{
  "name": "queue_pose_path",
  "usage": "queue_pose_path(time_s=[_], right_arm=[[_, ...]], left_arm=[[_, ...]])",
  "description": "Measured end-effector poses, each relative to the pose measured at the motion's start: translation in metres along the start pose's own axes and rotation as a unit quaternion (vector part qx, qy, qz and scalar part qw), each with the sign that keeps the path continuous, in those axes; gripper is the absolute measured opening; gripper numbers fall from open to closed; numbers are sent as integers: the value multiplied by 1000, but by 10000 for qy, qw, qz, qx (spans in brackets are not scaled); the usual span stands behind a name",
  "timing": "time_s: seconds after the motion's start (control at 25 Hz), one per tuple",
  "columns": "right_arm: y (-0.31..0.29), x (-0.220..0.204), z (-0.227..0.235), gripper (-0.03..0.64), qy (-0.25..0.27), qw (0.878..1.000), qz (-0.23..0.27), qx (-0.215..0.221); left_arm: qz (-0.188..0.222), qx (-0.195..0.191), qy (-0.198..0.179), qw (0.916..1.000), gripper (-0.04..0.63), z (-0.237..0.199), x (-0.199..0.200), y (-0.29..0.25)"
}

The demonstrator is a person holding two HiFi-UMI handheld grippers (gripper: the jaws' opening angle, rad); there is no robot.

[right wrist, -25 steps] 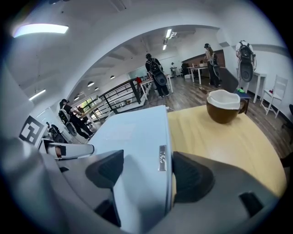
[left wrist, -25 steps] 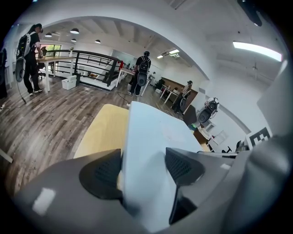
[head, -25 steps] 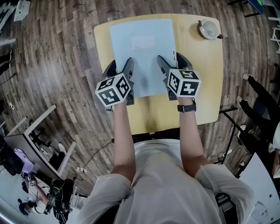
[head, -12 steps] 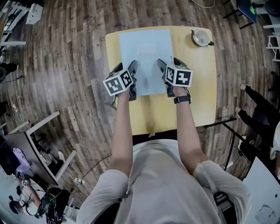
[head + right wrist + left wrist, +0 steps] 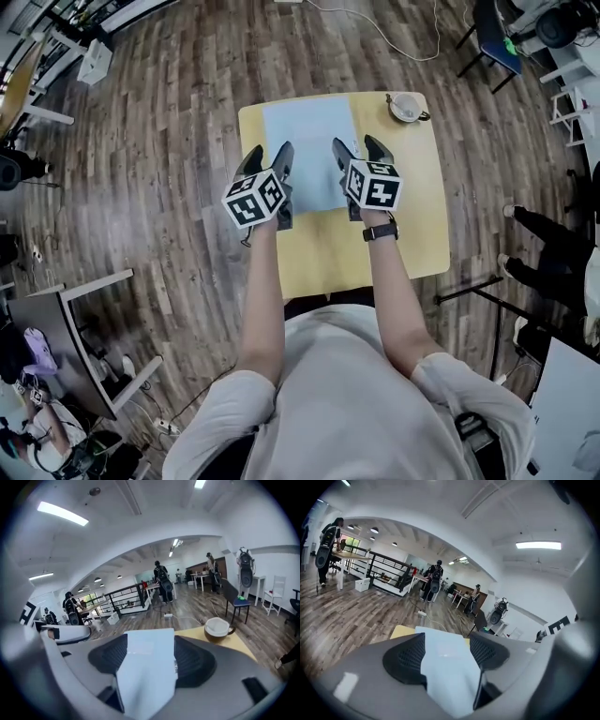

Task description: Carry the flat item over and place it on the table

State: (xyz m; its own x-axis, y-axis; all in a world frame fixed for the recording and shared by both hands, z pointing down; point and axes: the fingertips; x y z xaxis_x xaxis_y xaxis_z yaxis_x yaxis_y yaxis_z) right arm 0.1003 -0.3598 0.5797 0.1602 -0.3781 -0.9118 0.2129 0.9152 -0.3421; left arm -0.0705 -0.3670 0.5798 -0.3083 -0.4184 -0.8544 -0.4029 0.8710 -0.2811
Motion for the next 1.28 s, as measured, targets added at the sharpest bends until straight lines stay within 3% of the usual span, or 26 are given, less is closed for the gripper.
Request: queue_pose_path(time_s=[0.12,0.24,0.36,0.48,0.72,1.12,1.28], right_arm=[[22,32,-17,317,156,9989,444,28],[39,67,-28,220,362,9950,931,24],[65,92,-44,194,496,9910,1236,111],[95,114,-59,158,627,9864,1508,161],[139,148,-79,97,860,9748,2052,176],[191,175,-114,28,1173,9586,2571,348],[207,178,-118,14,1290,9536,2697,351]], left_arm=[[340,-112,-184,9992,291,21,29,19],[733,-191,-449,9961,265,38,59,31],[1022,-229,-704,9920,245,55,81,55],[1236,-291,-897,9878,172,73,97,83],[1731,-530,-1392,9736,114,109,127,122],[2149,-829,-1746,9573,12,141,145,164],[2211,-897,-1858,9532,9,155,143,172]])
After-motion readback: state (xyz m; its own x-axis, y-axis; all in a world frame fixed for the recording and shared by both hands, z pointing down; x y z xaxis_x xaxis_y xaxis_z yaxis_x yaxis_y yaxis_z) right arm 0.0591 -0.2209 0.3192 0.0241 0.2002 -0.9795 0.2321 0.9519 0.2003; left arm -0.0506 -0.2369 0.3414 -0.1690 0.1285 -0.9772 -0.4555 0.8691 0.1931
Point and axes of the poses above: the fingertips, and each gripper's own axes: y backward along the fingers, z to its right, x out of its top, and after that the axes turned 11 degrees about z, right-handed
